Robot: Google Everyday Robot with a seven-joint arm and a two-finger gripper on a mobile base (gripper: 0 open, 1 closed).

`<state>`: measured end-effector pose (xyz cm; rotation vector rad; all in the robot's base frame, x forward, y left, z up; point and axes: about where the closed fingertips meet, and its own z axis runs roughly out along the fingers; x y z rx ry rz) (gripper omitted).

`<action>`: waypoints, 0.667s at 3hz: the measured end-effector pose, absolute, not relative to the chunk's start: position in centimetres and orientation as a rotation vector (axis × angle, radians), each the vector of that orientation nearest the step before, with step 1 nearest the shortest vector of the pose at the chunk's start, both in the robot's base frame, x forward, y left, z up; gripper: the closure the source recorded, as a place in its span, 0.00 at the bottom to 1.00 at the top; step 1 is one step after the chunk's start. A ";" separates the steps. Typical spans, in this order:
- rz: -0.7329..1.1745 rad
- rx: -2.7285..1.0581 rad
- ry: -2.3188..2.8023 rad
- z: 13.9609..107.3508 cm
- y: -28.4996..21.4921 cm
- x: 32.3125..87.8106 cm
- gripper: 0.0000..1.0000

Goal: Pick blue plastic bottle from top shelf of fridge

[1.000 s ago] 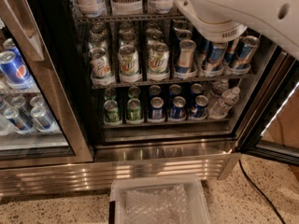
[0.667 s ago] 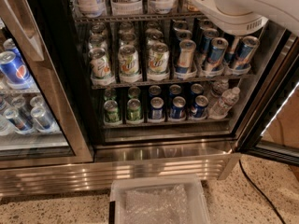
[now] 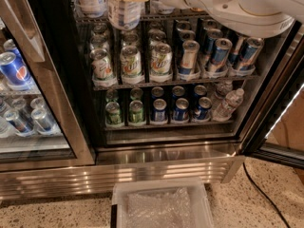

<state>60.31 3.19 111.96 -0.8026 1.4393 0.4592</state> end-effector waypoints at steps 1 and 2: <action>0.492 -0.851 1.442 111.5 4.1 59.2 1.00; 0.492 -0.852 1.442 111.5 4.1 59.2 1.00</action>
Offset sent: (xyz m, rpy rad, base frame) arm -0.0109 0.0095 -0.0043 -0.0171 0.0157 0.0490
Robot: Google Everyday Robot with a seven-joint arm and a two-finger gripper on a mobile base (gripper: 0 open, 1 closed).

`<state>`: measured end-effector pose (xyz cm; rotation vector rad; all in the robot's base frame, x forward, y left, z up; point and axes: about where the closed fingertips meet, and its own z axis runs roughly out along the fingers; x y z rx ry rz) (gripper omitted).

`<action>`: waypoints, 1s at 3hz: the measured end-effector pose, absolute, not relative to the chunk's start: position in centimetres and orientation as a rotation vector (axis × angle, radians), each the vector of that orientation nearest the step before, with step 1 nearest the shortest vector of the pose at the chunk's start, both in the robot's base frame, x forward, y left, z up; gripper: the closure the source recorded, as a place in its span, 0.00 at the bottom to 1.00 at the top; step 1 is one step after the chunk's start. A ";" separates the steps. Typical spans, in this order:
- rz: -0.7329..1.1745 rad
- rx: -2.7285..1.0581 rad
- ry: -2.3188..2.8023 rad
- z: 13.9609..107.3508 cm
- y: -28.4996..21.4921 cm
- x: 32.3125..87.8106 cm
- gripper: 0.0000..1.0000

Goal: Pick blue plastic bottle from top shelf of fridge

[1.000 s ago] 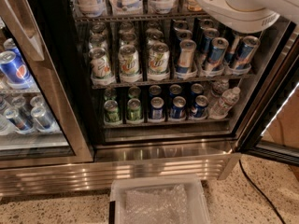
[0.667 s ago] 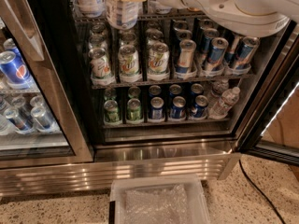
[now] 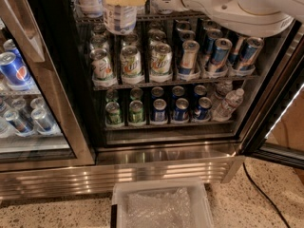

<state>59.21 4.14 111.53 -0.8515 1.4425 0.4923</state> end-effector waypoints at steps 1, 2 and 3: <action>0.515 -0.899 1.465 110.8 4.6 58.5 1.00; 0.568 -0.924 1.529 109.5 3.8 56.7 1.00; 0.652 -0.926 1.597 107.8 3.2 54.2 1.00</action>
Offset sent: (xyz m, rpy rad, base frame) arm -0.0456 -0.0186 -0.0406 -0.0589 0.2187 0.1099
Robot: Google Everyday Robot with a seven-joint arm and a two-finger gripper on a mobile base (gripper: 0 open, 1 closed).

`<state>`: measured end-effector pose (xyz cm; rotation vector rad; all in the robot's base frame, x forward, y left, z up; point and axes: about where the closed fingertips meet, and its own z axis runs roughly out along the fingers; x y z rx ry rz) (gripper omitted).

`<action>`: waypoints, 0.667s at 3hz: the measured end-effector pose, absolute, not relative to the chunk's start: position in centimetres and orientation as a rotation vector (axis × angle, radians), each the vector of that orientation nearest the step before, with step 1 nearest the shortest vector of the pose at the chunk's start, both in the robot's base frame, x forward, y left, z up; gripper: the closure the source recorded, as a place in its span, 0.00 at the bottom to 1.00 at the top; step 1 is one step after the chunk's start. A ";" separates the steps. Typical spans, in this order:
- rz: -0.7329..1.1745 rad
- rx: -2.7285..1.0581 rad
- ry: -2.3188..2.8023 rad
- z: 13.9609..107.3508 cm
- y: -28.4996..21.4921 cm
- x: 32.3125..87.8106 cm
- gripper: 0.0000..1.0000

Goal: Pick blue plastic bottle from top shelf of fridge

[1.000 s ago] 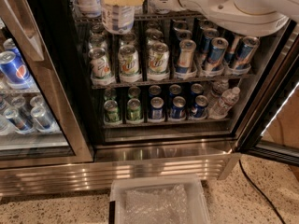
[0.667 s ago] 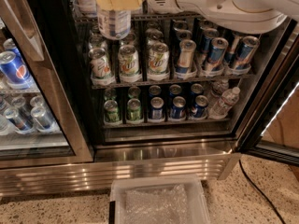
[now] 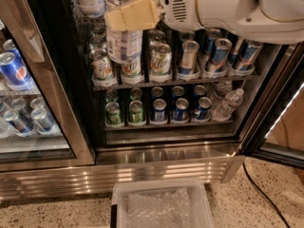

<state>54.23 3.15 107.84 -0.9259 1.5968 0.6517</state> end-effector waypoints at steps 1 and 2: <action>0.748 -0.937 1.641 106.3 3.5 52.1 1.00; 0.824 -0.943 1.675 104.6 4.0 50.6 1.00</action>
Offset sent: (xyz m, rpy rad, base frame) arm -0.0509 0.0096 -0.0563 0.0602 0.2350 0.1292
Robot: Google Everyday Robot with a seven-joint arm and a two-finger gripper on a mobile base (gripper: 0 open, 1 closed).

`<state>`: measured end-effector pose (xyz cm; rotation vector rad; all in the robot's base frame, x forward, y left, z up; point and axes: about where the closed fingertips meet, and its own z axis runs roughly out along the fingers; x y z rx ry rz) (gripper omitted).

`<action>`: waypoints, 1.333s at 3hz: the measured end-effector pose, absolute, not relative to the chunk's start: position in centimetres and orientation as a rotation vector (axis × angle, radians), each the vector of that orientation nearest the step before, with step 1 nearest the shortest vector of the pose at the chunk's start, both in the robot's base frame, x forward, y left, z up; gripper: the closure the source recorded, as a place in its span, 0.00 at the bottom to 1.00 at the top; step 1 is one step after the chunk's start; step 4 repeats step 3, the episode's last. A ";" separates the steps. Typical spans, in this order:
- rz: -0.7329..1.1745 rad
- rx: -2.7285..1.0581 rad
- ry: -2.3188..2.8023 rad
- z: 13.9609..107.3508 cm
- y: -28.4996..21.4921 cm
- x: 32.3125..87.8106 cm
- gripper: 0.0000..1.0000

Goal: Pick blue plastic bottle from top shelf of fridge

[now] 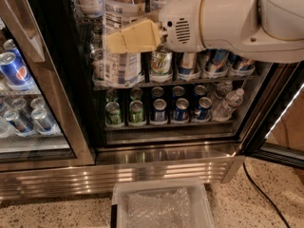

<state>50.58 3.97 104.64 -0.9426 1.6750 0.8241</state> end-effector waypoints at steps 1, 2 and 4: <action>0.881 -0.935 1.722 102.4 4.1 49.5 1.00; 0.938 -0.891 1.782 100.2 2.7 48.3 1.00; 0.938 -0.891 1.782 100.2 2.7 48.3 1.00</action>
Offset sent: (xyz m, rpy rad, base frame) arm -0.0214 -0.0134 -0.0593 0.0271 0.1694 0.0037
